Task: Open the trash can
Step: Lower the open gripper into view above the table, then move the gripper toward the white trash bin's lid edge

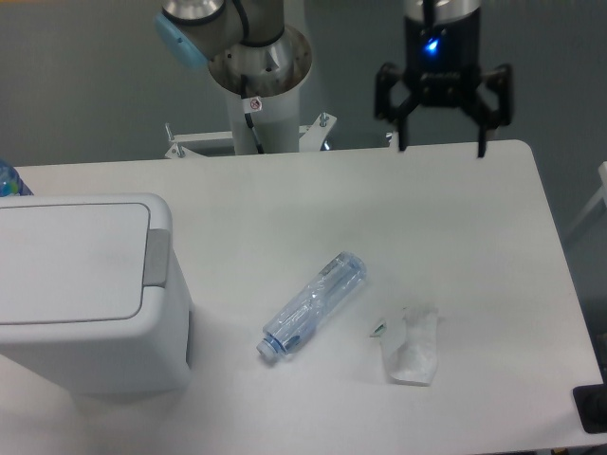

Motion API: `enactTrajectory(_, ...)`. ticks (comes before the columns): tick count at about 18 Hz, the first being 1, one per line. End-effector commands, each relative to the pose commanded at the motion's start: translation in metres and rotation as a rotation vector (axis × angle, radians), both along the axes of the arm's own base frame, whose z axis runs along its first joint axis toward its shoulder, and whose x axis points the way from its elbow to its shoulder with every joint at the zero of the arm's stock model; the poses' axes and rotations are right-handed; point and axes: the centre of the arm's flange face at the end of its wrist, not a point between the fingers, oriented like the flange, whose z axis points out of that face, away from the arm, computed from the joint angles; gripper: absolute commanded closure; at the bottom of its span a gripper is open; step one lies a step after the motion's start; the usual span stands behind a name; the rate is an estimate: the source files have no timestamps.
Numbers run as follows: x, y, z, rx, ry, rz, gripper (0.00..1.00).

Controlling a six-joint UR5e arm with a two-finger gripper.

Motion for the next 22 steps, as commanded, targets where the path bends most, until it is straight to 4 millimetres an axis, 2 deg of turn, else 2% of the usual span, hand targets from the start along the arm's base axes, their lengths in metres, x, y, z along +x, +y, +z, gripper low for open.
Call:
enactTrajectory(1, 0.003, 0.003, 0.000, 0.010, -0.011, 0.019, 0.00)
enactTrajectory(5, 0.039, 0.043, -0.012, 0.048, -0.091, 0.100, 0.00)
enactTrajectory(7, 0.049, 0.056, -0.014, 0.075, -0.104, 0.129, 0.00)
enactTrajectory(10, 0.079, 0.085, -0.019, 0.095, -0.133, 0.121, 0.00)
enactTrajectory(13, 0.098, 0.107, -0.026, 0.105, -0.155, 0.075, 0.00)
enactTrajectory(18, 0.117, 0.125, -0.023, 0.174, -0.218, 0.124, 0.00)
enactTrajectory(22, 0.132, 0.142, -0.031, 0.184, -0.230, 0.115, 0.00)
